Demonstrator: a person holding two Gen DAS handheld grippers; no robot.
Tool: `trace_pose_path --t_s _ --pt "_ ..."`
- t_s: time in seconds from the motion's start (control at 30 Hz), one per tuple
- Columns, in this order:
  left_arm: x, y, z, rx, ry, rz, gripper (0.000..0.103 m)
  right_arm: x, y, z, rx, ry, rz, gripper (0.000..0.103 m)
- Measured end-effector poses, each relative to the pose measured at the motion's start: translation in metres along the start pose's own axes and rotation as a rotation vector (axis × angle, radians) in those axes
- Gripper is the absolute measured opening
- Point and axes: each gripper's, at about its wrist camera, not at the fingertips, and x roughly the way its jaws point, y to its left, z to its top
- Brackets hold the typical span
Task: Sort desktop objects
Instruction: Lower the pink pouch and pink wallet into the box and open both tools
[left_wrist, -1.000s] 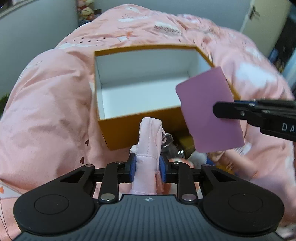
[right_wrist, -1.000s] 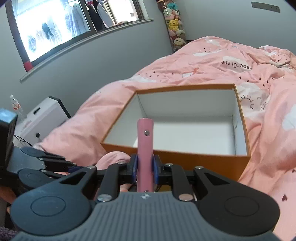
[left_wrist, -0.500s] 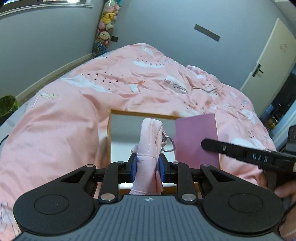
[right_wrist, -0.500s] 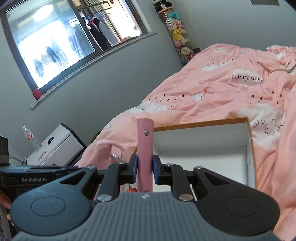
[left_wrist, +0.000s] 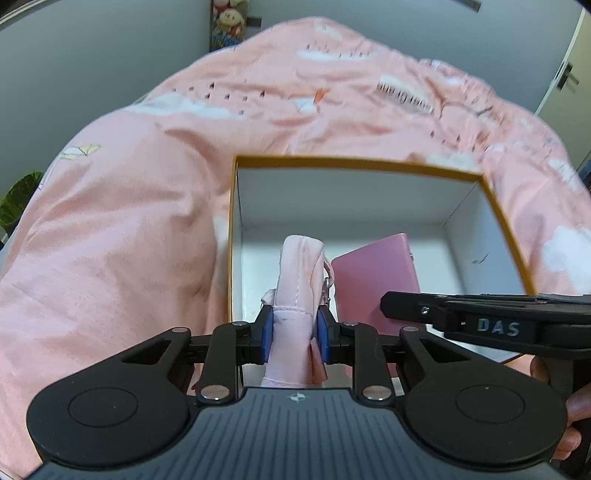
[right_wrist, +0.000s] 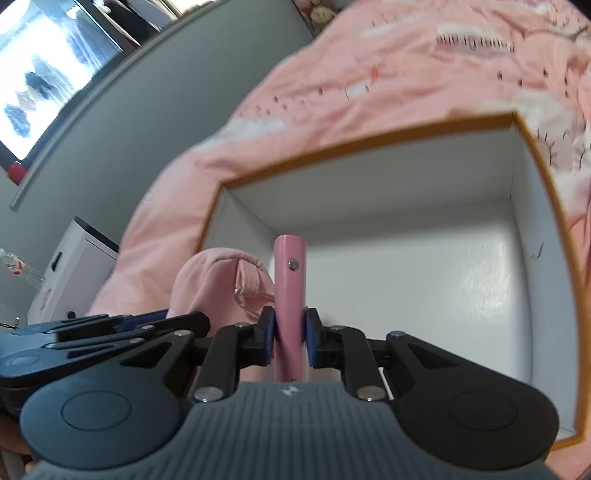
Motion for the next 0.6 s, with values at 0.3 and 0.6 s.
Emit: trace_pose_path --t_s 0.3,0.6 --pt "0.031 -0.002 -0.003 0.024 0.102 0.052 0.029 0.041 -0.016 -0.001 0.066 0.093 0.004 0.018" --pt "0.032 0.006 -0.003 0.016 0.106 -0.006 0.036 0.058 -0.015 -0.003 0.092 0.154 0.007 0.018"
